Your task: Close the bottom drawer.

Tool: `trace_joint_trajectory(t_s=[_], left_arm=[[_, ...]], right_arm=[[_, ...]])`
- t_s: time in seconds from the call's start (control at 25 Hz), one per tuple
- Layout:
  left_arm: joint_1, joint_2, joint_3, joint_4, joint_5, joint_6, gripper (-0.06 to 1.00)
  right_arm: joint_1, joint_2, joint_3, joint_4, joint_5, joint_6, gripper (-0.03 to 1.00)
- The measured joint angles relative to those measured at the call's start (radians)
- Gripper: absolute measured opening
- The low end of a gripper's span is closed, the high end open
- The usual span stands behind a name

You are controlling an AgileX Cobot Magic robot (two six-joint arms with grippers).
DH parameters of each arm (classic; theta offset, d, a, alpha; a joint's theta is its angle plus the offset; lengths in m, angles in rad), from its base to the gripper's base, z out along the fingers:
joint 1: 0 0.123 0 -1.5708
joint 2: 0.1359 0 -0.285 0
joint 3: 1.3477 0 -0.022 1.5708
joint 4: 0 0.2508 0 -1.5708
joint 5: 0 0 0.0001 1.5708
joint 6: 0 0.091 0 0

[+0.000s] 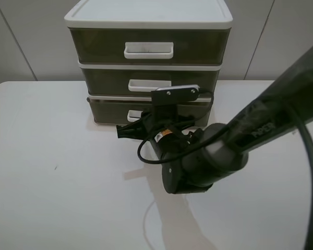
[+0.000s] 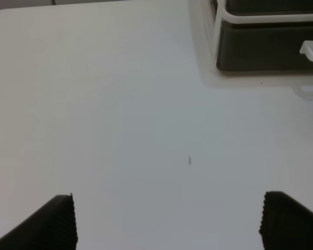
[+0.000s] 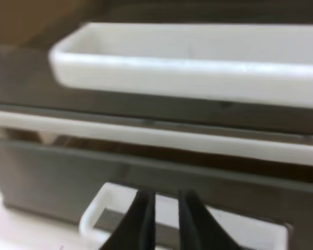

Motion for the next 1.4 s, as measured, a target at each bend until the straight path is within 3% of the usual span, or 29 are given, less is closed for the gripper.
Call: trace_joint_trajectory(t_s=[0.28, 0.36, 0.44, 0.64, 0.72, 0.96, 1.0, 1.12, 1.24, 1.4], left_arm=[[0.0, 0.0, 0.0, 0.0, 0.0, 0.0, 0.72], [0.0, 0.0, 0.0, 0.0, 0.0, 0.0, 0.72], [0.0, 0.0, 0.0, 0.0, 0.0, 0.0, 0.72], [0.0, 0.0, 0.0, 0.0, 0.0, 0.0, 0.72], [0.0, 0.0, 0.0, 0.0, 0.0, 0.0, 0.72], [0.0, 0.0, 0.0, 0.0, 0.0, 0.0, 0.72], [0.0, 0.0, 0.0, 0.001, 0.0, 0.0, 0.72], [0.0, 0.0, 0.0, 0.001, 0.0, 0.0, 0.72], [0.0, 0.0, 0.0, 0.001, 0.0, 0.0, 0.72], [0.0, 0.0, 0.0, 0.001, 0.0, 0.0, 0.72]], right_arm=[[0.014, -0.232, 0.253, -0.103, 0.05, -0.035, 0.03], [0.002, -0.312, 0.317, -0.113, 0.092, -0.056, 0.07], [-0.038, -0.407, 0.374, -0.118, 0.169, -0.063, 0.18], [-0.203, -0.632, 0.438, -0.121, 0.478, -0.068, 0.68], [-0.295, -0.728, 0.439, -0.137, 0.623, -0.069, 0.77], [-0.612, -1.018, 0.439, -0.248, 1.059, -0.053, 0.82], [-0.735, -1.117, 0.424, -0.308, 1.213, -0.014, 0.82], [-0.883, -1.27, 0.349, -0.45, 1.457, 0.082, 0.82], [-0.963, -1.4, 0.254, -0.616, 1.667, 0.187, 0.82], [-0.971, -1.564, 0.193, -0.749, 1.812, 0.27, 0.82]])
